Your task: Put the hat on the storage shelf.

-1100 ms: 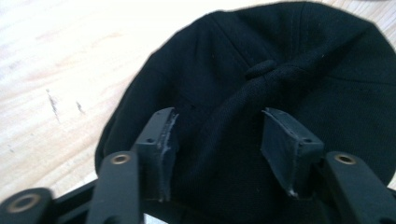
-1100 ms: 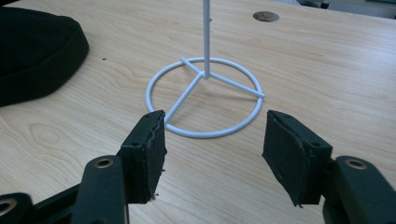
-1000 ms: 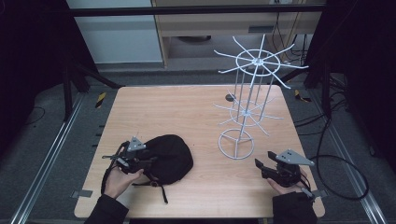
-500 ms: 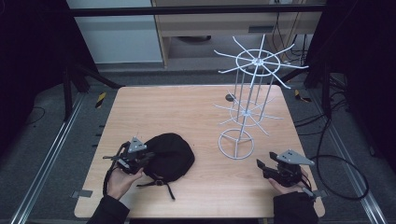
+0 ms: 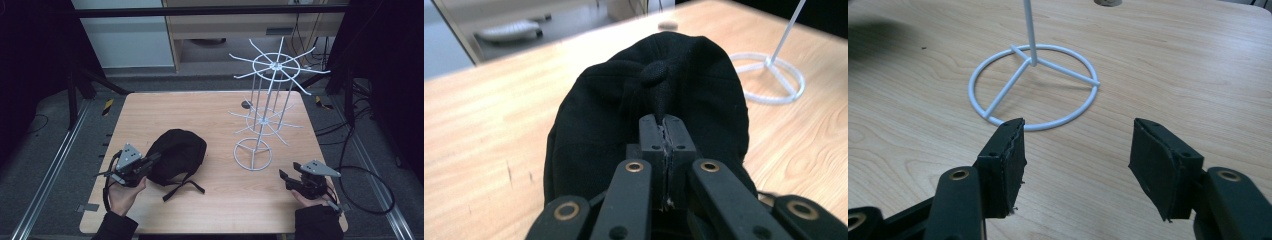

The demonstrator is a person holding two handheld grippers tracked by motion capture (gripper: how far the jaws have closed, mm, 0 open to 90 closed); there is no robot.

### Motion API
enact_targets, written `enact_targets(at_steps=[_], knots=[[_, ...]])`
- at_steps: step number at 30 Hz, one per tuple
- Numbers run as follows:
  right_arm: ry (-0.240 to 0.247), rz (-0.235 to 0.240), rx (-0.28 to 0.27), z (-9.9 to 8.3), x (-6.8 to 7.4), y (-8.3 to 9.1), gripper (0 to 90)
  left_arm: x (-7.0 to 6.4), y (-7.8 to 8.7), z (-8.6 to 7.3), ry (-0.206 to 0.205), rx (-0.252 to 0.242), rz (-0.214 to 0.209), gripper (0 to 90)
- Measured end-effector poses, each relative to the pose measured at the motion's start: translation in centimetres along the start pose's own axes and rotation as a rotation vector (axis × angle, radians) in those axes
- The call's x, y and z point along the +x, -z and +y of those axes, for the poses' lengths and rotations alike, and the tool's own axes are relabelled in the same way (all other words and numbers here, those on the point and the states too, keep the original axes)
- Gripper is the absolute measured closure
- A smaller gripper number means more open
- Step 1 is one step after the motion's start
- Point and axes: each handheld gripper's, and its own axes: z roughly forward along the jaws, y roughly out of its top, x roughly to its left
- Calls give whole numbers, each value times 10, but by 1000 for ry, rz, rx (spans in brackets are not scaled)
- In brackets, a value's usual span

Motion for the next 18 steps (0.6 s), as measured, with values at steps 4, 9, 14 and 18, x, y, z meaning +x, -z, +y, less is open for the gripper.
enact_targets(at_steps=[4, 9, 14, 18], knots=[[-4, -11, -8, -1, -3, 2, 390, -5, 9, 8, 3, -62, -1, 892], [-9, -22, -17, -2, -6, 3, 381, -11, 19, 20, 26, -130, -26, 892], [-7, -29, -13, -2, -7, 1, 378, -15, 26, 36, 55, -199, -57, 892], [-5, -32, -10, -3, -7, 0, 378, -18, 33, 49, 69, -264, -75, 892]])
